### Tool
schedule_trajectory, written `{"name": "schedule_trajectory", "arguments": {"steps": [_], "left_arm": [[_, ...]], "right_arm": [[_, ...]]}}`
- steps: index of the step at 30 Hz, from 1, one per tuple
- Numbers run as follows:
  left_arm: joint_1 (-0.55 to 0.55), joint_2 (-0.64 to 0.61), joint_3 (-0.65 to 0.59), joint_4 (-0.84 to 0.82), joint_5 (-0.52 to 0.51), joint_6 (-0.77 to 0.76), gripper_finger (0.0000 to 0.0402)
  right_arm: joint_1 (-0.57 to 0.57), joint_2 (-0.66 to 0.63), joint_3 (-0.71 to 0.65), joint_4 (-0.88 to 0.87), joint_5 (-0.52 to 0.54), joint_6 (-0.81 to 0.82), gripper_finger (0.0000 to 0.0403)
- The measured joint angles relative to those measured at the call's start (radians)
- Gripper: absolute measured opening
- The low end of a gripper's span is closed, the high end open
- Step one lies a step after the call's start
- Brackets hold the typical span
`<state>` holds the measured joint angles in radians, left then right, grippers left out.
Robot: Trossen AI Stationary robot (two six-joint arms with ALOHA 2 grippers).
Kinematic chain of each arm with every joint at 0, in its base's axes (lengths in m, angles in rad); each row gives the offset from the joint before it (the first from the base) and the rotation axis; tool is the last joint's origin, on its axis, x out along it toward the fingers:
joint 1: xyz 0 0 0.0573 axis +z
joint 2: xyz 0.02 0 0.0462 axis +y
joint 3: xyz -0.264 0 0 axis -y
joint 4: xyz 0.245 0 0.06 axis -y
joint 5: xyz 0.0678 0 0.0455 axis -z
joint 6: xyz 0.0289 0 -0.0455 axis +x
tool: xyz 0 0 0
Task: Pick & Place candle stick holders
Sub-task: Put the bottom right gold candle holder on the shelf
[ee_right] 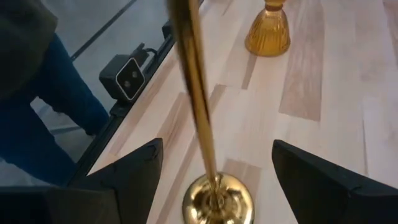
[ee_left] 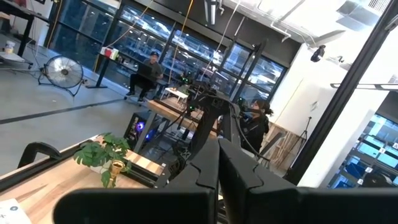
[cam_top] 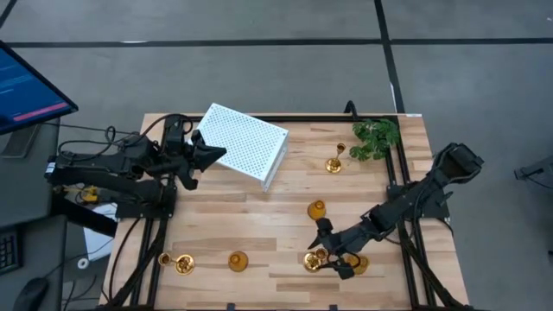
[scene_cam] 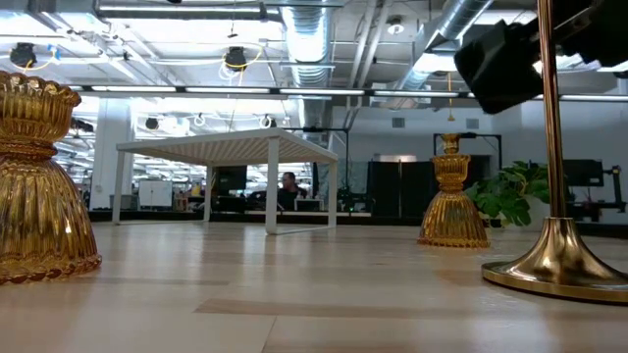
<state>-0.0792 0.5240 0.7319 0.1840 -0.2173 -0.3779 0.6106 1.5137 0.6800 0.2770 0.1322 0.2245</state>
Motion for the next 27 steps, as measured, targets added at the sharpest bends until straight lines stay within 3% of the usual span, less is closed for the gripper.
{"name": "schedule_trajectory", "arguments": {"steps": [8, 20, 27], "left_arm": [[0.0, 0.0, 0.0, 0.0, 0.0, 0.0, 0.0005], [0.0, 0.0, 0.0, 0.0, 0.0, 0.0, 0.0005], [0.0, 0.0, 0.0, 0.0, 0.0, 0.0, 0.0005]], "right_arm": [[0.001, 0.011, 0.001, 0.019, 0.0, -0.01, 0.0249], [0.001, 0.002, 0.001, -0.019, 0.002, -0.016, 0.0095], [-0.012, 0.002, 0.001, -0.032, 0.003, -0.018, 0.0038]]}}
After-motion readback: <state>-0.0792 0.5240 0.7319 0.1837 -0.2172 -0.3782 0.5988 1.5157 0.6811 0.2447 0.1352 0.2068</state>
